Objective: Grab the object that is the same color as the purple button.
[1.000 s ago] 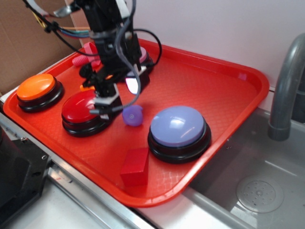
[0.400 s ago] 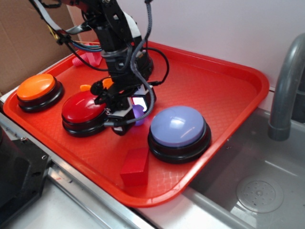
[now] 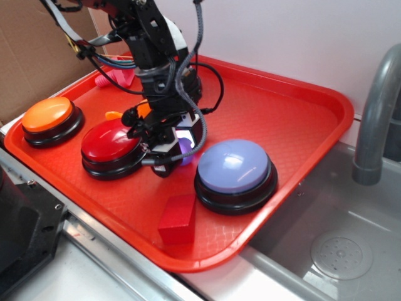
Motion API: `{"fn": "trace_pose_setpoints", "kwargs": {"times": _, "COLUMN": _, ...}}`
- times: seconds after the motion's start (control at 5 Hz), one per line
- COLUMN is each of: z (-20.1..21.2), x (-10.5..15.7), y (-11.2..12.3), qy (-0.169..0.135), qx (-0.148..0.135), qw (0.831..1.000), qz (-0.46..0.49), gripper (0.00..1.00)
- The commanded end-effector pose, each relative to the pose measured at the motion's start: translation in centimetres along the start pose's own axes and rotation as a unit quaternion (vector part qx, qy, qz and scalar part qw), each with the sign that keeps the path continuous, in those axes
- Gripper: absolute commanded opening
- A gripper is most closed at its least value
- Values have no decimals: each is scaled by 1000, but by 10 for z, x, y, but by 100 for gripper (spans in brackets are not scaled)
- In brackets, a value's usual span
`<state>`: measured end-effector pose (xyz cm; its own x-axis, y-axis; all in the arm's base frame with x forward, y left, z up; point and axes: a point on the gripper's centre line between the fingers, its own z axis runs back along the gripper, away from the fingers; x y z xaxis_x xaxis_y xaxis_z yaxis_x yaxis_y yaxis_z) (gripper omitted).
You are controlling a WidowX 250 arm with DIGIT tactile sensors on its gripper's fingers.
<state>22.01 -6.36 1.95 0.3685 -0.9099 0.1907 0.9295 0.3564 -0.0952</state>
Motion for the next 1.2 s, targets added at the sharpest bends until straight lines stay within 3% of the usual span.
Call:
{"fn": "trace_pose_setpoints", "kwargs": {"times": 0.0, "z": 57, "x": 16, "y": 13, "qy": 34, "qx": 17, "qw": 992, "qz": 120, "gripper": 0}}
{"fn": "trace_pose_setpoints", "kwargs": {"times": 0.2, "z": 93, "x": 13, "y": 19, "qy": 54, "qx": 37, "qw": 975, "qz": 211, "gripper": 0}}
{"fn": "trace_pose_setpoints", "kwargs": {"times": 0.4, "z": 130, "x": 8, "y": 20, "qy": 70, "qx": 73, "qw": 941, "qz": 324, "gripper": 0}}
{"fn": "trace_pose_setpoints", "kwargs": {"times": 0.8, "z": 173, "x": 15, "y": 18, "qy": 75, "qx": 117, "qw": 895, "qz": 424, "gripper": 0}}
{"fn": "trace_pose_setpoints", "kwargs": {"times": 1.0, "z": 164, "x": 10, "y": 18, "qy": 48, "qx": 107, "qw": 908, "qz": 403, "gripper": 0}}
